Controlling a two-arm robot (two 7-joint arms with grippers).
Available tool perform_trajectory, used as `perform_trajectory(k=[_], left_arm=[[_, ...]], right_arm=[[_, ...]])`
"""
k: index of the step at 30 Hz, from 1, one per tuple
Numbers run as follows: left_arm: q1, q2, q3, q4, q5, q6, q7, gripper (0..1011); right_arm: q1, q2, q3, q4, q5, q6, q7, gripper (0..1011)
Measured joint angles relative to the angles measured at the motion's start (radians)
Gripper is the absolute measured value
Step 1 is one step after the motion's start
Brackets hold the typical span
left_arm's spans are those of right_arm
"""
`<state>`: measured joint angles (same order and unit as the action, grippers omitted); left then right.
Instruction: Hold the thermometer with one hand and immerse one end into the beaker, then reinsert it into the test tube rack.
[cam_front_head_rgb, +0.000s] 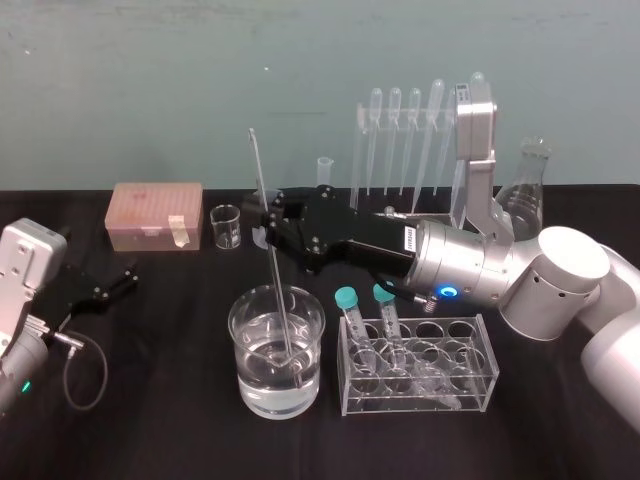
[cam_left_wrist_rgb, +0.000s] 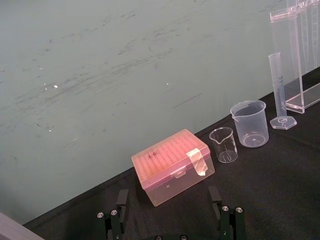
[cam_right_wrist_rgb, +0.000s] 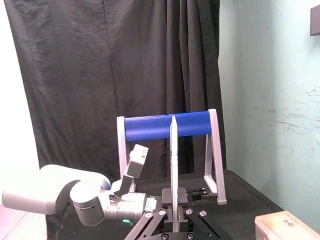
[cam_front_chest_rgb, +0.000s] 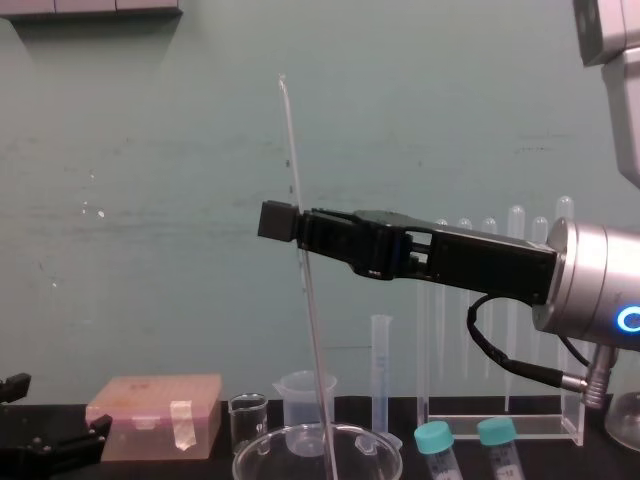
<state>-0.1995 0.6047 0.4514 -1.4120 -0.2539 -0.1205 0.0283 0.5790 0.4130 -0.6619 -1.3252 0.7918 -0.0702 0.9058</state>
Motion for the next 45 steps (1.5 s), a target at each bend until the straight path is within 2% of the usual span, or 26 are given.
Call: perform_trajectory(k=[45], left_arm=[[0.000, 0.000, 0.000, 0.000, 0.000, 0.000, 0.000, 1008]], right_arm=[[-0.002, 0.000, -0.003, -0.001, 0.000, -0.002, 0.000, 56]])
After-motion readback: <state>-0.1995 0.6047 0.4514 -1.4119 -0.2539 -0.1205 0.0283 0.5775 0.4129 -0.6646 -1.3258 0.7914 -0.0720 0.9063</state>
